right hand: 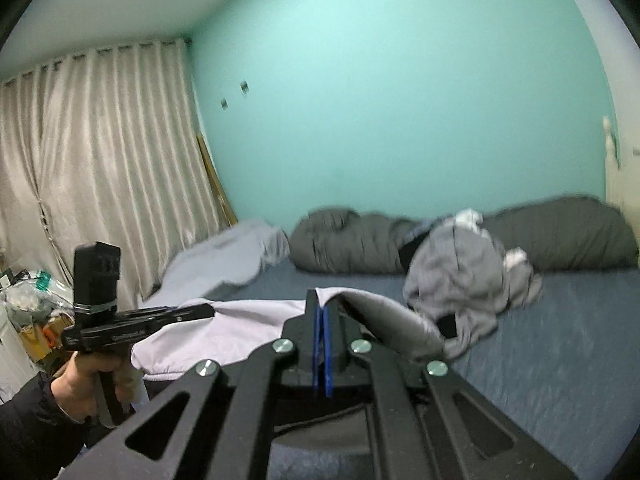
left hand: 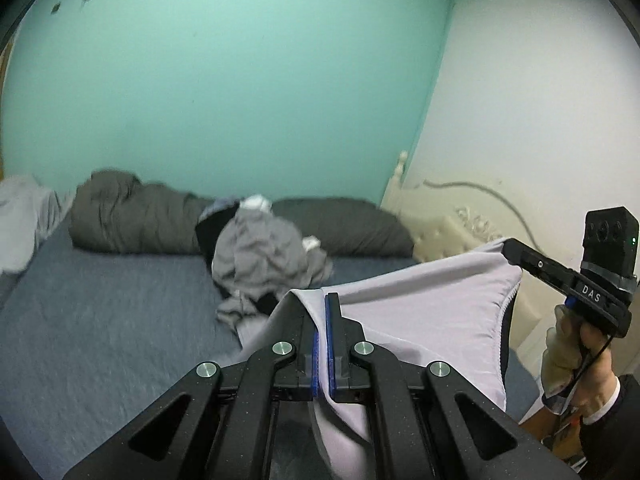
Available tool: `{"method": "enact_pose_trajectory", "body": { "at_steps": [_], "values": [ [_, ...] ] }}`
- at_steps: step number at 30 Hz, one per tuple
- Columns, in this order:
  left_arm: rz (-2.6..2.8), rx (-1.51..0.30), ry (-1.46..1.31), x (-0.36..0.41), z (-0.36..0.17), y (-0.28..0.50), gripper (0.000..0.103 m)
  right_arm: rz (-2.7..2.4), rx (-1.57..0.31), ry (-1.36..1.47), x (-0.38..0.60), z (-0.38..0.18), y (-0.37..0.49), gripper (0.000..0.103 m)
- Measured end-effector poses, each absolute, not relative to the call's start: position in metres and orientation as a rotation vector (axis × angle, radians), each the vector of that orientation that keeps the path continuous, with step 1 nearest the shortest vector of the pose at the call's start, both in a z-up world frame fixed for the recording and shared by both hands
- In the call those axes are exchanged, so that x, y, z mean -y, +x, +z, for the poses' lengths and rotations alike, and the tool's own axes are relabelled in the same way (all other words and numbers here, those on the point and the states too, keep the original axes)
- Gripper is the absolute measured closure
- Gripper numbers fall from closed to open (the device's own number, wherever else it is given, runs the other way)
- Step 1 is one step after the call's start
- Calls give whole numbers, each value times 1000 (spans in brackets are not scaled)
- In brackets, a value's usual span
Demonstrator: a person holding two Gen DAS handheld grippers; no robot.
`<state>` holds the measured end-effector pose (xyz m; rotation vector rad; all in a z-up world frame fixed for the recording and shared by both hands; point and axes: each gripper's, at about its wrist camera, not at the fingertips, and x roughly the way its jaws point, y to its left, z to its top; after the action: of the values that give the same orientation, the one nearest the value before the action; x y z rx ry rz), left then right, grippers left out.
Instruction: Fold clothes
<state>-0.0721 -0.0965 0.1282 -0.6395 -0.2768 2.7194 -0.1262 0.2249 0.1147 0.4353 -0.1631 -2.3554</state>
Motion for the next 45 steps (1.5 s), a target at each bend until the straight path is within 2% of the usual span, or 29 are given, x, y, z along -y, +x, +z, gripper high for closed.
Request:
{"method": "enact_pose_trajectory", "body": {
  "at_steps": [5,11,14,18,30,32,34,38,40,45],
  "values": [
    [2729,222,-544,91,185,-48,101,-2374,129,336,-226,172,-97,102],
    [2710,193,-478,87,222,-17,101,-2402,89,267,-227,230,-65,102],
    [2687,190,-495,82,222,-15,100,-2417,53,252,-226,249,-50,102],
    [2653,203,-617,76,192,-34,100,-2437,26,285,-224,250,-51,102],
    [2586,260,-1076,61,-8,-136,96,-2454,-9,684,-209,95,-132,102],
    [2588,270,-1116,64,-34,-142,86,-2452,-18,752,-206,70,-145,102],
    [2599,293,-1120,70,-52,-142,61,-2451,-23,822,-206,46,-159,102],
    [2583,320,-1121,77,-84,-127,57,-2449,-18,949,-206,-2,-183,102],
    [2563,289,-1133,70,-96,-117,46,-2450,-10,999,-207,-23,-194,102],
    [2479,223,-1203,36,-141,-111,38,-2454,26,1089,-208,-63,-217,102]
  ]
}}
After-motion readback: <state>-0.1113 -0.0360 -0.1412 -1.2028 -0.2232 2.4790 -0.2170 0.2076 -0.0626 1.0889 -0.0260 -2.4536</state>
